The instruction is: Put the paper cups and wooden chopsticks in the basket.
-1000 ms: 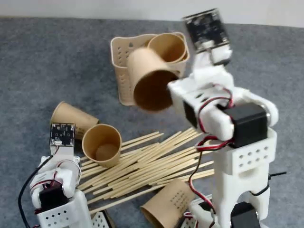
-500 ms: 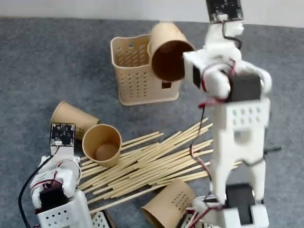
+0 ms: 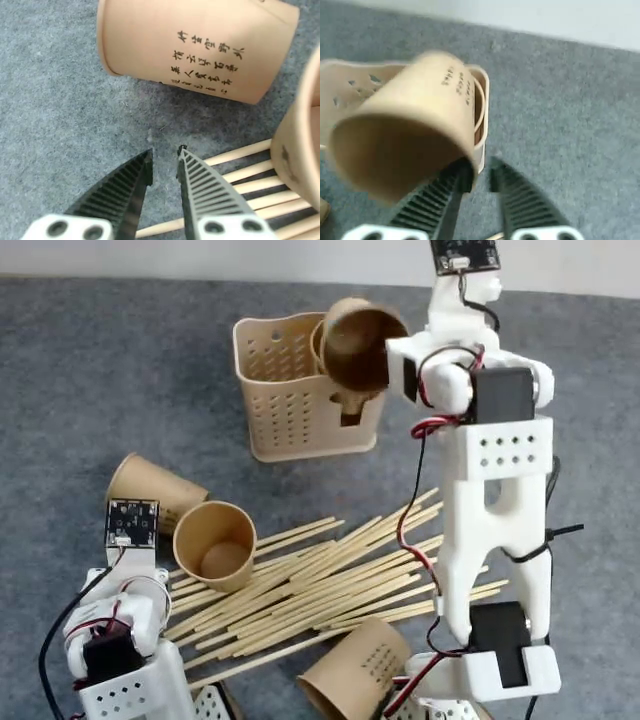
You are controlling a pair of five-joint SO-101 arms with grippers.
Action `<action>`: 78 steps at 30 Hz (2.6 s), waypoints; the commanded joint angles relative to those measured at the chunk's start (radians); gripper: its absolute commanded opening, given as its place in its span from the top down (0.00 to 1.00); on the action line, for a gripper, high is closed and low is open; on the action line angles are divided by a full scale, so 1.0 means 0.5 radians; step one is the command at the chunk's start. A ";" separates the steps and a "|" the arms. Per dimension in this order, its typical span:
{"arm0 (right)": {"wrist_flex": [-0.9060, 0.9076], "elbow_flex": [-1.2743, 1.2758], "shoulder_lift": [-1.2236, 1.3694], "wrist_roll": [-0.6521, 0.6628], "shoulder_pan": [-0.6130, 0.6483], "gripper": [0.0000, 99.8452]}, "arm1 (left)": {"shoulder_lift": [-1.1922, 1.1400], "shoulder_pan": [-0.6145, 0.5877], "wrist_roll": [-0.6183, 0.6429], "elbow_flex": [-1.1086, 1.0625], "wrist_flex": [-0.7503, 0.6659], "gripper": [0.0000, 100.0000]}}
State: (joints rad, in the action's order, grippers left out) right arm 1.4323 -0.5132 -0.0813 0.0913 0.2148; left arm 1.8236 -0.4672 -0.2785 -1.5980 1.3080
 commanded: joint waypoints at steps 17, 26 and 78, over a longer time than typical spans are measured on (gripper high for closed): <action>-0.806 0.158 -0.008 0.012 0.201 0.77 | 0.029 -0.026 -0.009 0.017 -0.021 0.90; -1.293 0.471 -0.008 0.018 0.210 0.77 | 0.029 -0.026 -0.009 0.017 -0.021 0.90; -0.054 1.183 -0.775 -0.166 1.453 0.77 | 0.029 -0.026 -0.009 0.017 -0.021 0.90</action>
State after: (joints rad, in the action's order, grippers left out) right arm 1.4676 0.0361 -0.4296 0.0238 0.9037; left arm 1.8236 -0.4672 -0.2785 -1.5980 1.3080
